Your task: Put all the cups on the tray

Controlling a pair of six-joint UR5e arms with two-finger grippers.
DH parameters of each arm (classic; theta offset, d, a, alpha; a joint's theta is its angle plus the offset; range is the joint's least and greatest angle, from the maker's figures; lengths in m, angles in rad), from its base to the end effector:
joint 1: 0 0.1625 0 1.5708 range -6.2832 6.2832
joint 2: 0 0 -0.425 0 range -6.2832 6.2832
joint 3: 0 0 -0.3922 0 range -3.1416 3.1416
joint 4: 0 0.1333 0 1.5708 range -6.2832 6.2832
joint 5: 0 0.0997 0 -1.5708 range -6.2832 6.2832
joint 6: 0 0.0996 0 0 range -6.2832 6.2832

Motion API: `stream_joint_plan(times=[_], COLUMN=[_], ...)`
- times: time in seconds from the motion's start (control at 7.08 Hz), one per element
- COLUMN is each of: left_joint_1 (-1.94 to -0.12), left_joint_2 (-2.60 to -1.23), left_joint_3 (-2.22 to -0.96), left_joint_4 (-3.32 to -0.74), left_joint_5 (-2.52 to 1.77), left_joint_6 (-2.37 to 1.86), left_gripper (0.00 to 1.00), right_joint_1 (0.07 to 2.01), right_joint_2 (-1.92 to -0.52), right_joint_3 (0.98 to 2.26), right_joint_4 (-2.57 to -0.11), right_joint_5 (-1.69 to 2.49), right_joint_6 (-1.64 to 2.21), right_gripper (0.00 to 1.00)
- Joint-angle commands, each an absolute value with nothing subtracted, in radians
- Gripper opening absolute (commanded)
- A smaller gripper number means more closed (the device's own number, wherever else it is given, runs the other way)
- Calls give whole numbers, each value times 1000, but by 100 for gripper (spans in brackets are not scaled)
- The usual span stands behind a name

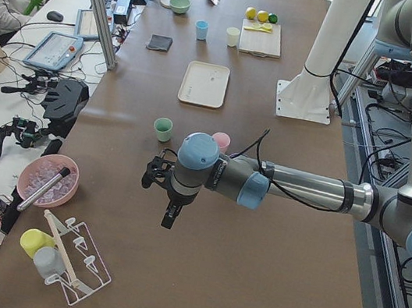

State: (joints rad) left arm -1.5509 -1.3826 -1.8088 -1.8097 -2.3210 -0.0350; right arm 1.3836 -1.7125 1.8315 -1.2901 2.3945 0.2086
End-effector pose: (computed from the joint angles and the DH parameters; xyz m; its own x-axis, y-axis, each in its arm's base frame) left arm -0.0569 -0.4297 0.6019 0.7278 0.1750 -0.6631 0.0064 0.9651 0.2617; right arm -0.0241 -0.4510 0.5602 0.6367 -0.2107 0.7418 0.0405 0.9697 0.2407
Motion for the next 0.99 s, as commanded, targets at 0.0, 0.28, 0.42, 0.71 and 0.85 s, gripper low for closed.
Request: stream_joint_plan(times=[0.0,0.28,0.42,0.71,0.85], left_joint_1=[-1548,-1543,-1543,-1540,-1536], left_joint_2=[-1384,-1385,-1382,-1382,-1381], left_joint_3=[-1809,-1796,-1799,-1796,-1796], left_joint_4=[-1812,-1816,-1819,-1819,-1830], left_joint_5=[-2319,-2324,-2330,-2329,-2329], left_joint_6=[-32,-29,-31,-29,-38], left_gripper=[98,98,98,98,98], right_joint_1=[1384,1384,1384,1384,1379], right_joint_2=[-1712,-1713,-1713,-1707,-1701], right_joint_3=[1832,1832,1832,1829,1829], right_joint_4=[-1290,-1290,-1290,-1293,-1292], right_joint_5=[2396,2401,2396,2398,2399], right_joint_6=[209,209,209,212,244], right_gripper=[100,100,100,100,100])
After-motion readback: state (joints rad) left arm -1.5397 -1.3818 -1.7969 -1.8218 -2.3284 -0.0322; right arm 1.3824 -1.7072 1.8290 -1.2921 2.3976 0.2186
